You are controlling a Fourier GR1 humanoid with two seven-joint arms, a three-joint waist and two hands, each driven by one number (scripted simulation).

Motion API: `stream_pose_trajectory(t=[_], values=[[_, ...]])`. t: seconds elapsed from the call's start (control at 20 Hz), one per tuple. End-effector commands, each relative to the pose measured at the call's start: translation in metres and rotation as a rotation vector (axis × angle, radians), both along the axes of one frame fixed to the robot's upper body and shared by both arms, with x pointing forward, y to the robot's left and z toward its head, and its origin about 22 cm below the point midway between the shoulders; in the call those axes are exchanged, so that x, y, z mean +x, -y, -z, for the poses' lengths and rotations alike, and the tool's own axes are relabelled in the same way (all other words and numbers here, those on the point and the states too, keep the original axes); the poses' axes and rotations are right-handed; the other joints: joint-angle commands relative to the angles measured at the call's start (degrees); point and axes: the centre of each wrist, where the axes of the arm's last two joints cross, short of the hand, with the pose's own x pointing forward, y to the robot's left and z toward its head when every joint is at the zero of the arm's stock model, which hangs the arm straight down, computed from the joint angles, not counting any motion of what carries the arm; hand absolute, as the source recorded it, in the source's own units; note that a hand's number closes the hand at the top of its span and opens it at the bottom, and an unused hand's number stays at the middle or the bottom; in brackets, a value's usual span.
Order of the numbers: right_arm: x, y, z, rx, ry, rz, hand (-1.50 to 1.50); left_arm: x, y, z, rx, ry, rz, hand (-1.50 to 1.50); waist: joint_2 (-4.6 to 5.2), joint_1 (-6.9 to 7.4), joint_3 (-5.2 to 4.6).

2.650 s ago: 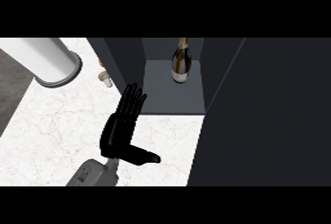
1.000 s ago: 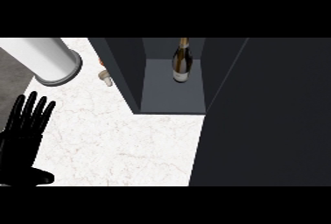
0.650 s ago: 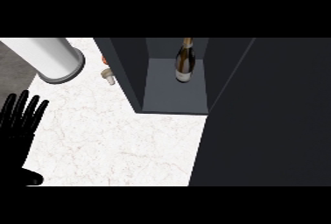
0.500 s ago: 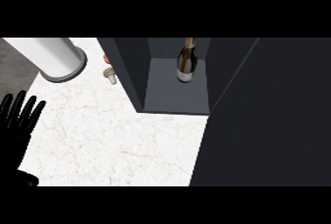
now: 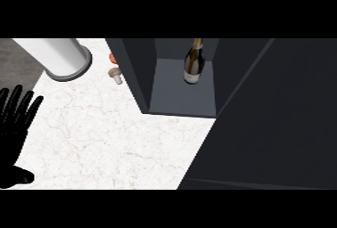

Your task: Pick up the wine, place it into the cabinet and close the cabinet

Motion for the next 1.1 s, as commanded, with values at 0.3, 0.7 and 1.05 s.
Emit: stream_pose_trajectory(t=[0.3, 0.7, 1.05], values=[[0.05, -0.121, -0.044, 0.044, -0.045, -0.056, 1.5, -0.007, -0.032, 0.009, -0.001, -0.013, -0.029, -1.5, -0.17, -1.64, 0.25], [0.108, -0.148, -0.067, 0.084, -0.119, -0.003, 1.5, -0.02, -0.037, 0.009, 0.003, -0.021, -0.067, -1.5, -0.21, -2.13, 0.4], [0.135, -0.135, -0.052, 0.136, -0.21, 0.032, 1.5, -0.004, -0.043, 0.001, 0.017, -0.029, -0.068, -1.5, -0.29, -3.28, 0.44]])
